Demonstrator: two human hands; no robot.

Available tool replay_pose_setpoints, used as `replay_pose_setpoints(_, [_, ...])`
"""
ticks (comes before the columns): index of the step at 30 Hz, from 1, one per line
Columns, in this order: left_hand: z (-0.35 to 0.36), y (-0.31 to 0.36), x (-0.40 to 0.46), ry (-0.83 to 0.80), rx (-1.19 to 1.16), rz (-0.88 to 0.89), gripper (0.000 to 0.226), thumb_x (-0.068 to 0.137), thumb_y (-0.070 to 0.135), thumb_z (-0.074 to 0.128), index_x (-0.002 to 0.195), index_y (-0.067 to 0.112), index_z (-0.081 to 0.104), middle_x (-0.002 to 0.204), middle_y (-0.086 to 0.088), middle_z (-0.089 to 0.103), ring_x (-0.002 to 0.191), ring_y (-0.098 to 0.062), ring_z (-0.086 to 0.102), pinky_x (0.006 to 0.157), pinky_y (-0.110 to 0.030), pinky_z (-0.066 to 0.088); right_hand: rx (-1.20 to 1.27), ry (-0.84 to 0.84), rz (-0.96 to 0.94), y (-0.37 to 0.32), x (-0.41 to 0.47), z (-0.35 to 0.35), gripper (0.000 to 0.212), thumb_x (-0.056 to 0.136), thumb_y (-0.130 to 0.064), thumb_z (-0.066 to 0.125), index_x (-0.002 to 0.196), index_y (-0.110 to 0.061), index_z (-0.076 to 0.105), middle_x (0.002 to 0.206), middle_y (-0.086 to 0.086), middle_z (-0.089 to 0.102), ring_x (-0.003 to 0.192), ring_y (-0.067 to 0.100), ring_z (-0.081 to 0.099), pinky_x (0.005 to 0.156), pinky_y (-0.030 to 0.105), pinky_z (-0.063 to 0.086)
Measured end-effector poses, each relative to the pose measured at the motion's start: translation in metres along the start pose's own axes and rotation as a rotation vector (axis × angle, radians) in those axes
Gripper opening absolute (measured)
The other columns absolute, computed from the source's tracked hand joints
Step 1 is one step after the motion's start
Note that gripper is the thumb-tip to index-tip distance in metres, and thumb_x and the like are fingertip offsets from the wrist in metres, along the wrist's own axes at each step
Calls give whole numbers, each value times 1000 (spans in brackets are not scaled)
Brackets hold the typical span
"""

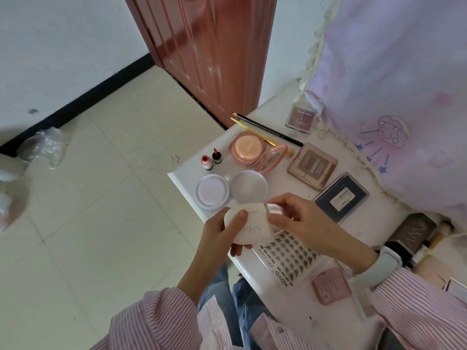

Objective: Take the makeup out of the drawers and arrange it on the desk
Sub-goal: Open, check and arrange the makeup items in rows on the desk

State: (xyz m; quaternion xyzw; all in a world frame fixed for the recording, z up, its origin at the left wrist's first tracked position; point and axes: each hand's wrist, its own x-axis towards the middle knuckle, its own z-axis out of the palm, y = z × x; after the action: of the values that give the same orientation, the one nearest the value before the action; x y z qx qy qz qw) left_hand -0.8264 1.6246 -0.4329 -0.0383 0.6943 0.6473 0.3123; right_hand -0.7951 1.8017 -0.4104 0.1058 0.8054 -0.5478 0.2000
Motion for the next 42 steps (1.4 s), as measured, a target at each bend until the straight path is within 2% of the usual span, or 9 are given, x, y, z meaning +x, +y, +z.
replay_pose_setpoints(5, [-10, -4, -1, -12, -154, -176, 36, 76, 41, 66, 82, 6, 62, 57, -2, 55, 47, -11, 50, 43, -17, 36, -336, 71, -250, 6, -8, -14, 31, 81, -22, 66, 97, -41, 47, 93, -19, 51, 84, -2, 50, 73, 16, 42])
replay_pose_setpoints(9, [-25, -10, -2, -32, -338, -228, 41, 76, 37, 56, 100, 5, 62, 76, -7, 57, 60, -11, 53, 52, -20, 44, -40, 254, -182, 10, -5, -26, 30, 80, -16, 68, 95, -33, 49, 94, -7, 57, 81, 3, 54, 76, 16, 48])
replay_pose_setpoints(13, [-26, -17, -6, -13, -394, -176, 42, 77, 14, 68, 116, 7, 54, 109, -13, 66, 98, -26, 65, 76, -34, 56, -8, 269, -94, 23, 2, -16, 34, 80, -16, 68, 101, -31, 47, 96, -4, 55, 84, 3, 56, 76, 8, 44])
replay_pose_setpoints(19, [-14, -26, -13, 248, 92, 70, 42, 68, -3, 75, 92, 27, 59, 93, 7, 64, 74, 5, 58, 65, -10, 46, -287, 219, -6, 39, 10, 3, 19, 85, -32, 60, 101, -23, 56, 95, -4, 56, 84, 4, 50, 71, 13, 37])
replay_pose_setpoints(22, [-8, -37, -13, 355, 266, 185, 48, 63, 4, 81, 87, 38, 58, 98, 12, 59, 85, -2, 59, 71, -10, 46, -368, 208, -13, 40, 12, 7, 21, 87, -31, 57, 106, -21, 58, 91, -9, 53, 83, 4, 46, 73, 12, 37])
replay_pose_setpoints(26, [5, -43, -8, 487, 364, 280, 45, 63, 5, 82, 89, 34, 58, 93, 16, 57, 86, 6, 55, 72, -4, 40, -458, 218, -80, 34, 16, 7, 30, 88, -30, 56, 116, -19, 54, 96, -14, 54, 94, 11, 46, 91, 33, 36])
replay_pose_setpoints(30, [9, -46, 1, 567, 428, 318, 41, 64, 8, 82, 97, 23, 61, 90, 25, 51, 89, -8, 51, 75, -15, 39, -522, 163, -94, 31, 20, 6, 37, 89, -30, 55, 123, -20, 46, 114, -4, 60, 102, 15, 44, 88, 27, 27])
replay_pose_setpoints(36, [14, -50, 4, 596, 383, 266, 42, 65, 11, 81, 96, 19, 53, 90, 19, 49, 88, -19, 52, 74, -22, 41, -458, 133, -89, 26, 22, 9, 38, 90, -28, 56, 123, -17, 42, 113, -3, 50, 93, 7, 41, 81, 21, 35])
replay_pose_setpoints(42, [15, -53, 8, 602, 491, 376, 42, 61, 9, 83, 94, 8, 58, 87, 18, 47, 83, -18, 50, 73, -40, 45, -485, 413, -218, 29, 25, -12, 16, 89, -22, 55, 97, -8, 54, 88, -3, 51, 70, 5, 40, 67, 20, 35])
